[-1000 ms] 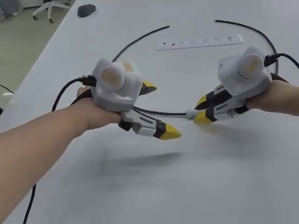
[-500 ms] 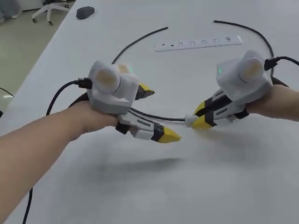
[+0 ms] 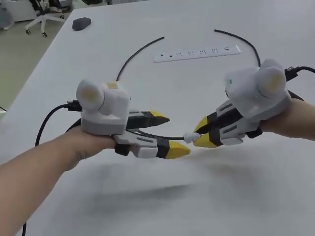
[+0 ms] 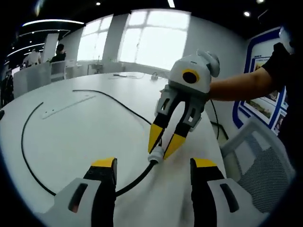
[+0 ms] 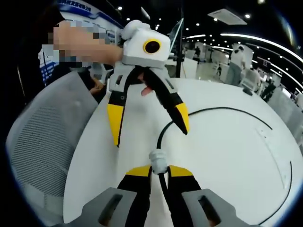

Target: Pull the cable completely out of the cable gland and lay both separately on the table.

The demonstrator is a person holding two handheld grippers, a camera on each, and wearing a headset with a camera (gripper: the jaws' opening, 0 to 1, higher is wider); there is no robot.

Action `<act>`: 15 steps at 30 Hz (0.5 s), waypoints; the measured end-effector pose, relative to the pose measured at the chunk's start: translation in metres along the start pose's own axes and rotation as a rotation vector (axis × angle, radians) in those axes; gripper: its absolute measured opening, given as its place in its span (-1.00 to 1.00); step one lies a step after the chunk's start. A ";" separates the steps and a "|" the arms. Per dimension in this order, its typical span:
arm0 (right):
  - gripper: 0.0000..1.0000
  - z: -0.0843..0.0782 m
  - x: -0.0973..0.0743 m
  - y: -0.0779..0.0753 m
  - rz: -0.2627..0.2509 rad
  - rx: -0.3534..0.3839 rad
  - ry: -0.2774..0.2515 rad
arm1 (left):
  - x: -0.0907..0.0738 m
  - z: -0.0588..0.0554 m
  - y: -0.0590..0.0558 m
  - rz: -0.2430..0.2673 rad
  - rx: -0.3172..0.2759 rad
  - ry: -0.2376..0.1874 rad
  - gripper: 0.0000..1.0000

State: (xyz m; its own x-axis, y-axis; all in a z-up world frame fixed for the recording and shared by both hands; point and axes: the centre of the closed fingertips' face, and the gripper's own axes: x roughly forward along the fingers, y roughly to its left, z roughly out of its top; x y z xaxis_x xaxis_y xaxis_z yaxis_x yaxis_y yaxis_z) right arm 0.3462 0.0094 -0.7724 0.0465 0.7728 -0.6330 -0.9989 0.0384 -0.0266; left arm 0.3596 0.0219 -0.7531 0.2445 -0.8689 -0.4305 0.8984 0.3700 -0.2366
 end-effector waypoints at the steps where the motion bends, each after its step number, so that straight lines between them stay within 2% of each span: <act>1: -0.85 0.002 -0.003 0.003 -0.001 -0.004 -0.004 | 0.001 -0.001 -0.005 -0.012 -0.003 -0.004 0.20; 4: -0.86 0.007 -0.008 0.009 -0.004 -0.005 -0.021 | 0.003 -0.002 -0.014 -0.033 -0.029 -0.004 0.06; 5: -0.86 0.011 -0.010 0.011 -0.011 -0.016 -0.034 | 0.004 -0.003 -0.018 -0.045 -0.054 -0.008 0.05; 7: -0.86 0.016 -0.014 0.016 -0.017 -0.022 -0.050 | 0.007 0.001 -0.030 -0.089 -0.113 -0.040 0.04; 8: -0.86 0.018 -0.015 0.020 -0.013 -0.025 -0.054 | 0.007 0.003 -0.032 -0.099 -0.126 -0.053 0.05; 9: -0.86 0.018 -0.015 0.023 -0.012 -0.028 -0.054 | 0.008 0.004 -0.035 -0.105 -0.164 -0.067 0.02; 12: -0.86 0.019 -0.016 0.031 -0.004 -0.047 -0.040 | 0.007 0.003 -0.038 -0.117 -0.155 -0.061 -0.20; 15: -0.86 0.020 -0.019 0.035 -0.004 -0.062 -0.033 | 0.004 0.004 -0.045 -0.134 -0.157 -0.063 -0.31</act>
State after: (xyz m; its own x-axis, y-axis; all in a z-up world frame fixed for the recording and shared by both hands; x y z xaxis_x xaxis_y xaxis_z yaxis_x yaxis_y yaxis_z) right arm 0.3105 0.0084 -0.7459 0.0494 0.7932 -0.6069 -0.9970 0.0028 -0.0775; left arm 0.3214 0.0004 -0.7408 0.1529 -0.9309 -0.3319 0.8579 0.2917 -0.4229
